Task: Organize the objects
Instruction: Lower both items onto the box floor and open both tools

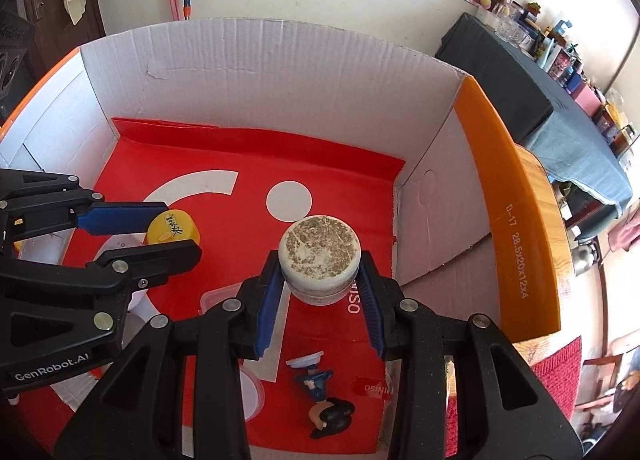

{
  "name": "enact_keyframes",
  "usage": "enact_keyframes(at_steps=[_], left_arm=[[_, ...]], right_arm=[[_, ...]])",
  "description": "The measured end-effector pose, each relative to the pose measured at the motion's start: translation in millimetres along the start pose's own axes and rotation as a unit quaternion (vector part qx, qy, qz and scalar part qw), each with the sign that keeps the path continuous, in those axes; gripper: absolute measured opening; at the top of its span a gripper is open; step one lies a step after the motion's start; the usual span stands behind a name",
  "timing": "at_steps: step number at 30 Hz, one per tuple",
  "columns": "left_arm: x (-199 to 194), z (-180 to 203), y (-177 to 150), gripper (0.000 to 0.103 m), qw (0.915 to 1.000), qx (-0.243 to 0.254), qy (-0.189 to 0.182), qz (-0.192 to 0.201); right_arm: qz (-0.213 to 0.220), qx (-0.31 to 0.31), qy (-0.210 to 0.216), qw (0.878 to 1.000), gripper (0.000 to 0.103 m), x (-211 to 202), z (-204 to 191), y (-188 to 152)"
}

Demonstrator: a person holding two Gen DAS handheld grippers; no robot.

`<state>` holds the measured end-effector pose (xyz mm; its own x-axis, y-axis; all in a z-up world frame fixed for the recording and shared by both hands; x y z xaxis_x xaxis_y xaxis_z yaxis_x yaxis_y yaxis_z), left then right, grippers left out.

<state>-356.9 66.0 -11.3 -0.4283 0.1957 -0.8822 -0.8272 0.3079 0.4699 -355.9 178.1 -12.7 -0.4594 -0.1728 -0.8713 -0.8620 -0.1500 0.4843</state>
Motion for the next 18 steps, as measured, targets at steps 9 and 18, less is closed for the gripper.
enact_keyframes(at_steps=[9, 18], left_arm=[[10, 2, -3, 0.032, 0.9996, -0.001, 0.003, -0.028], [11, 2, -7, 0.032, 0.9996, -0.003, 0.004, -0.03]], right_arm=[[-0.032, 0.007, -0.002, 0.999, 0.035, 16, 7, -1], [-0.042, 0.01, -0.001, 0.999, 0.035, 21, 7, -3]])
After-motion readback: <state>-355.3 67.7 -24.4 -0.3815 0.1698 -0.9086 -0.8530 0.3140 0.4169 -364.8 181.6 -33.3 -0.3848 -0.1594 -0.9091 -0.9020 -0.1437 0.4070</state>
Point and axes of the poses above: each gripper's, at about its wrist camera, not at the fingertips, and x roughly the way its jaws point, z to its right, y to its top, the point moved 8 cm from there along x, roughly the way its jaws point, and after that the axes turned 15 degrees about y, right-handed, at the moved point
